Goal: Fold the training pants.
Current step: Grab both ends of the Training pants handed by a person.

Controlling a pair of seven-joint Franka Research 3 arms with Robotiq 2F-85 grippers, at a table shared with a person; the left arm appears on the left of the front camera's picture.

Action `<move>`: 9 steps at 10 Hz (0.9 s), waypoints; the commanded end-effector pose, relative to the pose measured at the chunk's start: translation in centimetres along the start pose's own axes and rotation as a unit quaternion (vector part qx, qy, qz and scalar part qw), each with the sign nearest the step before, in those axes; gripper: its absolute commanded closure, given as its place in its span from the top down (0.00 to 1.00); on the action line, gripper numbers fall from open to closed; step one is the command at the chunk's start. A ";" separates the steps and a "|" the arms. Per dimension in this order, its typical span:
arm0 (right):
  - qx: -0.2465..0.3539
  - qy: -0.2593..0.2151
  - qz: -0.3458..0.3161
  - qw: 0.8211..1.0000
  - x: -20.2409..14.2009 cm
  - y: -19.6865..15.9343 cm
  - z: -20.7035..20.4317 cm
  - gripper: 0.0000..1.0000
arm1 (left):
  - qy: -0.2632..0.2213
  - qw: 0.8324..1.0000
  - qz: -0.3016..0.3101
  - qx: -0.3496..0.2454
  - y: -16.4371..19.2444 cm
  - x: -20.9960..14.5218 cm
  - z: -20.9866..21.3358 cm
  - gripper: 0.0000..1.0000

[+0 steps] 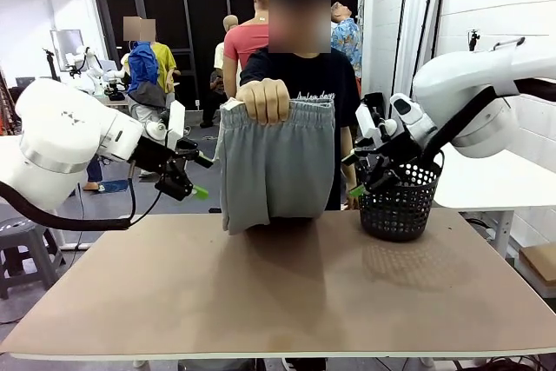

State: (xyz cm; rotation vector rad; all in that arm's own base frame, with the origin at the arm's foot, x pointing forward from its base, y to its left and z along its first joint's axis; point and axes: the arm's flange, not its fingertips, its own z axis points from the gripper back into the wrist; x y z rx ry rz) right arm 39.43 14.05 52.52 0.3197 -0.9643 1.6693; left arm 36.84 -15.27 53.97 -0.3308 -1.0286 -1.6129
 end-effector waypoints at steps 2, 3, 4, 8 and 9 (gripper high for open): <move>0.025 -0.083 -0.007 0.996 -0.5 -0.8 -1.5 1.00 | -0.059 0.998 0.003 -0.002 0.6 0.0 -1.8 1.00; 0.030 -0.110 -0.011 0.993 -0.3 -0.7 -1.8 1.00 | -0.072 0.997 0.003 -0.006 0.2 0.4 -1.9 1.00; 0.038 -0.133 -0.013 0.990 -0.1 -0.8 -2.3 1.00 | -0.075 0.997 0.003 0.002 0.2 0.6 -2.0 1.00; 0.052 -0.137 -0.014 0.989 0.9 -0.4 -2.5 1.00 | -0.085 0.996 0.021 0.028 -1.0 1.4 -2.1 1.00; 0.048 -0.103 -0.026 0.993 1.4 0.3 -1.2 1.00 | -0.072 0.997 0.020 0.019 -0.5 1.5 -1.9 1.00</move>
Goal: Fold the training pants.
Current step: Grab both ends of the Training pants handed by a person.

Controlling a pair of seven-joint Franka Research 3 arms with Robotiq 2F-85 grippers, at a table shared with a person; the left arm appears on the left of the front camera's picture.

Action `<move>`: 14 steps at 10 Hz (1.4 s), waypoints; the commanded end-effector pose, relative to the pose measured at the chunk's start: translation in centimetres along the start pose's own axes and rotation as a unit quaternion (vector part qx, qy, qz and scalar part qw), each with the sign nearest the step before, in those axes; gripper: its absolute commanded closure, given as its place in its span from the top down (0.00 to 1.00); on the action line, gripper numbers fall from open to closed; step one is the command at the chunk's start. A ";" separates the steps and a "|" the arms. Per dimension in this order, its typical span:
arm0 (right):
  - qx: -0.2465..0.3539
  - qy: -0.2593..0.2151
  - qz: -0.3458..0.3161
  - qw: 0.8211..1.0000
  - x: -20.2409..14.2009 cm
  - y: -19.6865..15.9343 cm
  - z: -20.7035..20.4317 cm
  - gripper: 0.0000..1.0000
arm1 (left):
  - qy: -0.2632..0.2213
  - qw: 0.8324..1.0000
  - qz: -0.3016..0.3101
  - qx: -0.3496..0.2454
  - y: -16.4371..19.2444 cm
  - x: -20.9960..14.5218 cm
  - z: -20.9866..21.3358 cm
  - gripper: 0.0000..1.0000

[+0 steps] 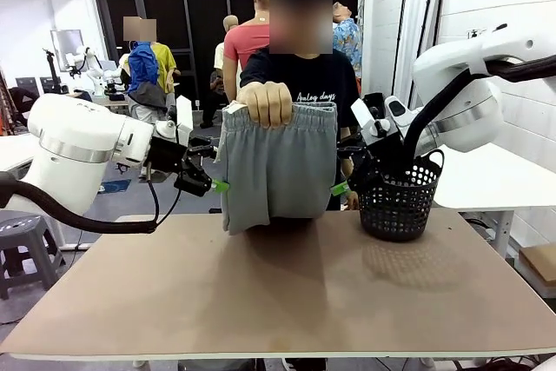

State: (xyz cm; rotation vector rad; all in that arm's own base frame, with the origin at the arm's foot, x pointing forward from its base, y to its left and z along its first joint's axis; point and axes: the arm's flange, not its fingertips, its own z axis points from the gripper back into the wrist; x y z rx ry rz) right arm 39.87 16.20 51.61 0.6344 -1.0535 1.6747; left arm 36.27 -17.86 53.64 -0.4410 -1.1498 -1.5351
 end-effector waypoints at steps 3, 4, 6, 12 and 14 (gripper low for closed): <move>0.007 -0.020 -0.019 1.000 0.6 0.5 0.4 1.00 | -0.007 1.000 0.004 -0.002 -0.4 0.5 0.0 1.00; 0.014 -0.042 -0.023 0.999 0.9 0.7 0.2 1.00 | -0.019 1.000 0.007 0.004 -0.8 0.7 -0.4 1.00; 0.028 -0.070 -0.012 0.997 0.9 1.1 -0.5 1.00 | -0.041 0.999 0.018 0.005 -0.9 0.4 -1.2 1.00; 0.018 -0.117 -0.006 0.993 0.8 2.2 -1.9 1.00 | -0.084 0.996 0.028 -0.029 -2.3 0.7 -2.0 1.00; 0.026 -0.135 -0.009 0.990 1.2 2.7 -2.3 1.00 | -0.092 0.995 0.046 -0.016 -2.8 1.2 -2.5 1.00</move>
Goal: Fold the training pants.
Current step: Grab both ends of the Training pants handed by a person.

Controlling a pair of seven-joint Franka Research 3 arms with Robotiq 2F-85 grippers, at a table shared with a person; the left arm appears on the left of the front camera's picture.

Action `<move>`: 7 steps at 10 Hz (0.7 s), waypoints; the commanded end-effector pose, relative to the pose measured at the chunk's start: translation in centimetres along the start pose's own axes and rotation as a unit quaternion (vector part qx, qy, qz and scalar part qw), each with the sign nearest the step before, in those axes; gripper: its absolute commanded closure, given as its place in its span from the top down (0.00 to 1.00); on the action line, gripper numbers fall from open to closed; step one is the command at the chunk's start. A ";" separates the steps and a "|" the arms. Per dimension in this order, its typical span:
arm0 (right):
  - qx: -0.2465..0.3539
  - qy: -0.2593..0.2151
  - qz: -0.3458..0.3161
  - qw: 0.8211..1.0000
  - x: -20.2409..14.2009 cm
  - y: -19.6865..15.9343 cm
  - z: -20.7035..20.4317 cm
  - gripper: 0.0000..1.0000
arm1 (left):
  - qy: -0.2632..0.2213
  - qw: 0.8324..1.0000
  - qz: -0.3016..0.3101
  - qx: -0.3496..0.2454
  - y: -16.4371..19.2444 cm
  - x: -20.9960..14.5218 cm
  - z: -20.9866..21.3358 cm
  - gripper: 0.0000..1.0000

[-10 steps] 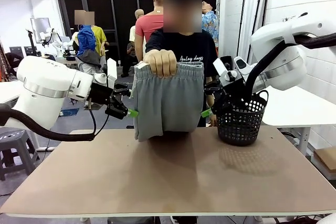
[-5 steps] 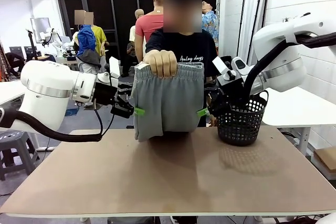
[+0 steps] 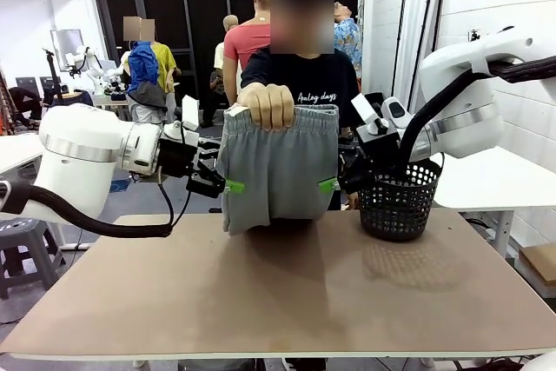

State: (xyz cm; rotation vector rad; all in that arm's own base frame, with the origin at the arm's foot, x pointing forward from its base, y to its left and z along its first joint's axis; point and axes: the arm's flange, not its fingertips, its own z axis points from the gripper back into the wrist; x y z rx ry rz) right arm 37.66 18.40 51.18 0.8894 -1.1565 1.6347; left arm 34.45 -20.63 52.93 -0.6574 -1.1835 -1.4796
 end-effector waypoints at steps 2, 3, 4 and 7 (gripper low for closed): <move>0.003 -0.037 0.005 0.999 0.0 0.9 -0.5 1.00 | -0.030 0.999 -0.001 0.024 -0.9 -0.2 -0.8 1.00; 0.008 -0.050 0.007 0.999 0.5 1.1 -0.5 1.00 | -0.036 0.999 0.002 0.022 -1.1 -0.1 -1.1 1.00; 0.011 -0.061 0.012 0.998 0.8 1.1 -0.6 1.00 | -0.044 0.999 0.004 0.019 -1.2 0.2 -1.3 1.00; 0.009 -0.092 0.011 0.996 1.5 1.3 -1.0 1.00 | -0.066 0.998 0.009 0.019 -2.1 1.1 -1.2 1.00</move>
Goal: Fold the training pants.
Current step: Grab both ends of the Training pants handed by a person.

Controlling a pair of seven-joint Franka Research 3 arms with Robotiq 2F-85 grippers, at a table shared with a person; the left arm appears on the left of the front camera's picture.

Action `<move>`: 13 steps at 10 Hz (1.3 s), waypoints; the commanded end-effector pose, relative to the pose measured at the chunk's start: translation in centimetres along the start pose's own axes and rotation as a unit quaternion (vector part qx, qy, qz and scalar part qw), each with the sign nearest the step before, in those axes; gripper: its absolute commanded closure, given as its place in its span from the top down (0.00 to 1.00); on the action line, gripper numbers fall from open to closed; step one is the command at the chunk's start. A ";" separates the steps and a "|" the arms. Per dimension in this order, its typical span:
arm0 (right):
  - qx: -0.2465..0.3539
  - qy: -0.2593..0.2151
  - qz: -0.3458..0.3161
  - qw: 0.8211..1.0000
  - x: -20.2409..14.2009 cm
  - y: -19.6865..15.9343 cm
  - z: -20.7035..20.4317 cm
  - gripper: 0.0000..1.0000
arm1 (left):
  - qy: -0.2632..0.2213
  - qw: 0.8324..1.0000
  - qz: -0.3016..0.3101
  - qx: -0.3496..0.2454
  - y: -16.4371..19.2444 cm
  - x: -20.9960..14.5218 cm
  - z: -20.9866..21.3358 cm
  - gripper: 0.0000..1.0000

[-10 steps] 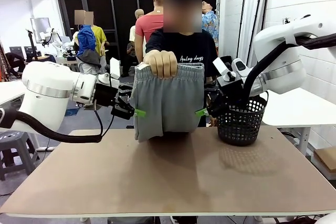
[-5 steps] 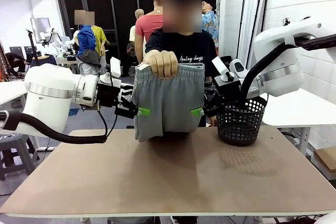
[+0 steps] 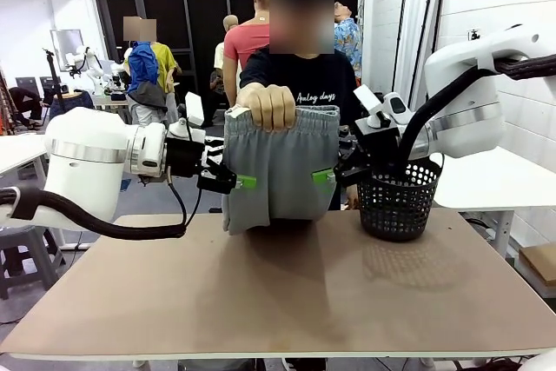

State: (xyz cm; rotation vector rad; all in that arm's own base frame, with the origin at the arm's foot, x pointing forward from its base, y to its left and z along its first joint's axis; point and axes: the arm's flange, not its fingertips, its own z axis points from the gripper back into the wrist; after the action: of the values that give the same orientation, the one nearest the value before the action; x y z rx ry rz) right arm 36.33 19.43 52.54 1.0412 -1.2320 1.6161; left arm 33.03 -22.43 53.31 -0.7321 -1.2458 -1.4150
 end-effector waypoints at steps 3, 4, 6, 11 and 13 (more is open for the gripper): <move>0.009 -0.038 0.010 0.999 -0.4 0.6 -0.6 1.00 | -0.047 0.999 0.007 0.017 -1.0 0.4 0.1 1.00; 0.009 -0.038 0.006 0.999 -0.5 0.6 -0.7 1.00 | -0.050 0.998 0.011 0.026 -1.1 0.5 0.0 1.00; 0.013 -0.057 0.004 0.998 -0.5 0.4 -0.8 1.00 | -0.054 0.998 0.028 0.034 -1.1 0.7 -0.1 1.00; 0.005 -0.071 -0.011 0.997 -0.5 -0.1 -1.0 0.82 | -0.068 0.997 0.031 0.015 -1.3 1.1 -0.2 0.80; 0.009 -0.071 -0.027 0.997 -0.6 -0.1 -1.0 0.44 | -0.093 0.995 0.042 0.023 -1.1 1.2 0.0 0.41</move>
State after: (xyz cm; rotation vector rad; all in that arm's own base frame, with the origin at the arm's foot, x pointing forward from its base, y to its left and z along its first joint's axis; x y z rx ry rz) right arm 36.42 20.06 51.85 1.1802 -1.2803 1.5682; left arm 31.82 -23.02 54.31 -0.8427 -1.3297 -1.3199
